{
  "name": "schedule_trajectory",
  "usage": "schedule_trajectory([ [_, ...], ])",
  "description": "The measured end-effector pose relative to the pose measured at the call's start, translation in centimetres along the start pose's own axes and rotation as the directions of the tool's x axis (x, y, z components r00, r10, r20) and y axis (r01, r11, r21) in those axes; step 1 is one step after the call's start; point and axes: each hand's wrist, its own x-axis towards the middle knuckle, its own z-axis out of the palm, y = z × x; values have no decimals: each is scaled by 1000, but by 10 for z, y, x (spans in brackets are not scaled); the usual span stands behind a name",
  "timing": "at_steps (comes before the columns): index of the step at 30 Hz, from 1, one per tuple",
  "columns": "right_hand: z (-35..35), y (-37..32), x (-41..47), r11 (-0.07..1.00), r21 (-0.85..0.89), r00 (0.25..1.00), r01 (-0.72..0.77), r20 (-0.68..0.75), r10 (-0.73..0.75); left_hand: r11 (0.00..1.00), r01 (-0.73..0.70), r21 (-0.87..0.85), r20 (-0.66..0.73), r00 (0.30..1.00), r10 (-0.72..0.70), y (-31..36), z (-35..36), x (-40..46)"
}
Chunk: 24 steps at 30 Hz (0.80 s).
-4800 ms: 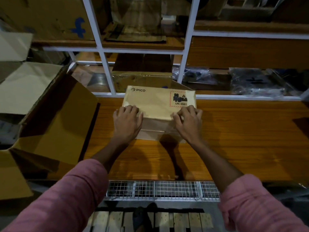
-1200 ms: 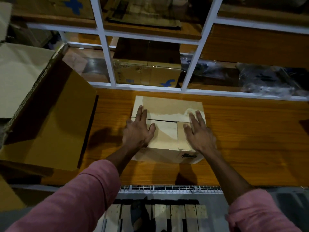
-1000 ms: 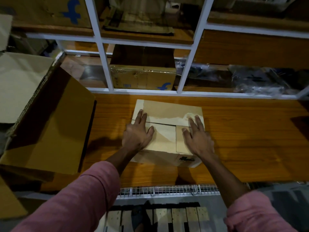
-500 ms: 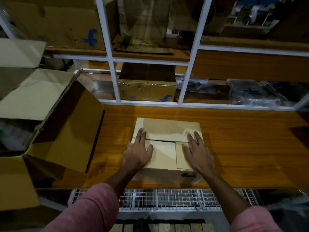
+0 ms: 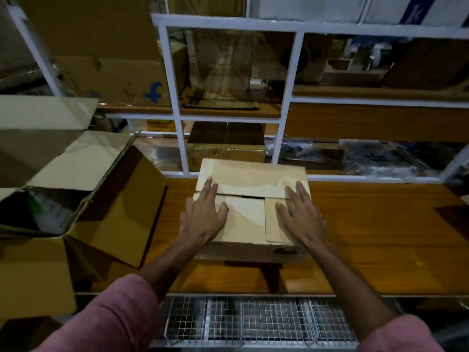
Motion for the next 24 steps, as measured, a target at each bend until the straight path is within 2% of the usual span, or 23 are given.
schedule_trajectory([
  [6,-66,-55,18,987,23,977,157,-148,-152,993,-119,24,-235,964,122,10,-71,10],
  [11,-110,-117,22,965,23,940,260,-234,-248,991,-113,64,-392,911,130,14,-147,4],
  [18,-122,-204,23,915,78,880,396,-316,-355,989,-109,100,-522,840,146,-18,-228,-8],
  [24,-112,-298,31,879,101,844,465,-349,-407,991,-81,105,-617,777,129,-79,-297,6],
])
